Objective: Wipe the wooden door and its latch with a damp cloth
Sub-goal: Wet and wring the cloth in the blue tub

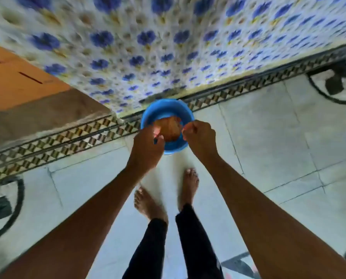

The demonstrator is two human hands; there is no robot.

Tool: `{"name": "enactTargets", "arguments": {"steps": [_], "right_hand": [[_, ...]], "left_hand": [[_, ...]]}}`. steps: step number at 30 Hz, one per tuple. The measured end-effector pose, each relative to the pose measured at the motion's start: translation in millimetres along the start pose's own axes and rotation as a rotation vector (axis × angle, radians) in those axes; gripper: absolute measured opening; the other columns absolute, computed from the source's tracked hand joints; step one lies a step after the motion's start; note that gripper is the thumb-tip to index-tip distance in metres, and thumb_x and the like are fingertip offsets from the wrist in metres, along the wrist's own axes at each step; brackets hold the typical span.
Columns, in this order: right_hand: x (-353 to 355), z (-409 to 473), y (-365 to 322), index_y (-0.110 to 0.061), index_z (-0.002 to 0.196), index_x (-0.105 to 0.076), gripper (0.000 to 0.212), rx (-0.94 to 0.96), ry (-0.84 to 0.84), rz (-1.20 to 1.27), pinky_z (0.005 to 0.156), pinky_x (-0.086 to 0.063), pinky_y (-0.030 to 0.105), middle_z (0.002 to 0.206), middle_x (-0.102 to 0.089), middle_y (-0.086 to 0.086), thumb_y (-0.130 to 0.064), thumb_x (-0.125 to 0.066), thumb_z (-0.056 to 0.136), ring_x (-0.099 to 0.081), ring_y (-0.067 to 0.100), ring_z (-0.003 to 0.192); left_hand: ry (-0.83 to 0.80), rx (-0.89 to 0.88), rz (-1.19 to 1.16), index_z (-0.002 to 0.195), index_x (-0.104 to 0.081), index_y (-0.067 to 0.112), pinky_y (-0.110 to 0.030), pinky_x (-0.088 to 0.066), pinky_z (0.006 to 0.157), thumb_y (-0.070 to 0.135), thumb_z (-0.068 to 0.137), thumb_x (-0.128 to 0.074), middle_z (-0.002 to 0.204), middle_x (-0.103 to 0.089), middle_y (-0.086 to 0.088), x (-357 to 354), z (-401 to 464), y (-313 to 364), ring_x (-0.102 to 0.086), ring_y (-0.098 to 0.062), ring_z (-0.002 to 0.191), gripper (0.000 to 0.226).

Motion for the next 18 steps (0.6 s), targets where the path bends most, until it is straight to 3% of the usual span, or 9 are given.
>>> {"name": "enactTargets", "arguments": {"steps": [3, 6, 8, 10, 14, 18], "right_hand": [[-60, 68, 34, -0.009, 0.092, -0.073, 0.023, -0.052, -0.092, -0.080, 0.076, -0.044, 0.033, 0.104, -0.077, 0.012, -0.017, -0.052, 0.097, -0.069, 0.034, 0.102], [-117, 127, 68, -0.005, 0.102, -0.076, 0.023, -0.124, -0.134, -0.015, 0.093, -0.052, 0.038, 0.109, -0.078, 0.015, -0.013, -0.055, 0.096, -0.069, 0.034, 0.111], [-145, 156, 84, -0.001, 0.110, -0.072, 0.024, -0.148, -0.144, -0.002, 0.099, -0.049, 0.041, 0.116, -0.075, 0.021, -0.011, -0.054, 0.098, -0.066, 0.040, 0.117], [-172, 186, 98, 0.001, 0.126, -0.065, 0.030, -0.188, -0.189, -0.015, 0.103, -0.043, 0.041, 0.130, -0.068, 0.026, -0.014, -0.048, 0.105, -0.059, 0.043, 0.127], [-214, 226, 124, -0.002, 0.145, -0.052, 0.042, -0.368, -0.161, 0.123, 0.110, -0.035, 0.033, 0.150, -0.054, 0.022, -0.023, -0.048, 0.108, -0.050, 0.037, 0.140], [-235, 241, 137, -0.009, 0.153, -0.044, 0.055, -0.412, -0.174, 0.248, 0.120, -0.037, 0.042, 0.153, -0.050, 0.021, -0.027, -0.056, 0.102, -0.047, 0.040, 0.142]], "left_hand": [[-0.105, 0.024, 0.121, 0.116, -0.070, -0.005, -0.044, -0.050, 0.096, 0.024, 0.082, -0.047, 0.111, -0.072, -0.026, -53, 64, -34, -0.068, -0.040, 0.107, 0.050], [-0.228, -0.073, 0.224, 0.113, -0.072, -0.007, -0.041, -0.042, 0.093, 0.016, 0.082, -0.048, 0.111, -0.072, -0.032, -106, 122, -65, -0.066, -0.047, 0.109, 0.046], [-0.323, -0.110, 0.334, 0.116, -0.073, 0.002, -0.045, -0.046, 0.094, 0.021, 0.096, -0.052, 0.115, -0.073, -0.026, -138, 153, -88, -0.067, -0.043, 0.112, 0.035], [-0.323, -0.082, 0.409, 0.114, -0.072, 0.015, -0.047, -0.056, 0.090, 0.030, 0.095, -0.057, 0.115, -0.074, -0.017, -168, 188, -121, -0.070, -0.039, 0.111, 0.029], [-0.341, 0.044, 0.585, 0.138, -0.055, 0.011, -0.053, -0.054, 0.104, 0.014, 0.096, -0.059, 0.139, -0.060, -0.019, -202, 230, -166, -0.059, -0.042, 0.130, 0.042], [-0.407, 0.089, 0.641, 0.150, -0.043, 0.007, -0.049, -0.045, 0.112, 0.010, 0.104, -0.051, 0.149, -0.050, -0.024, -223, 263, -191, -0.052, -0.043, 0.137, 0.047]]}}
Point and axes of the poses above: each hand's wrist, its own z-axis towards the middle knuckle, its own x-axis out of the back of the hand, y = z × x, the point moved 2 cm from there along z, towards the middle knuckle
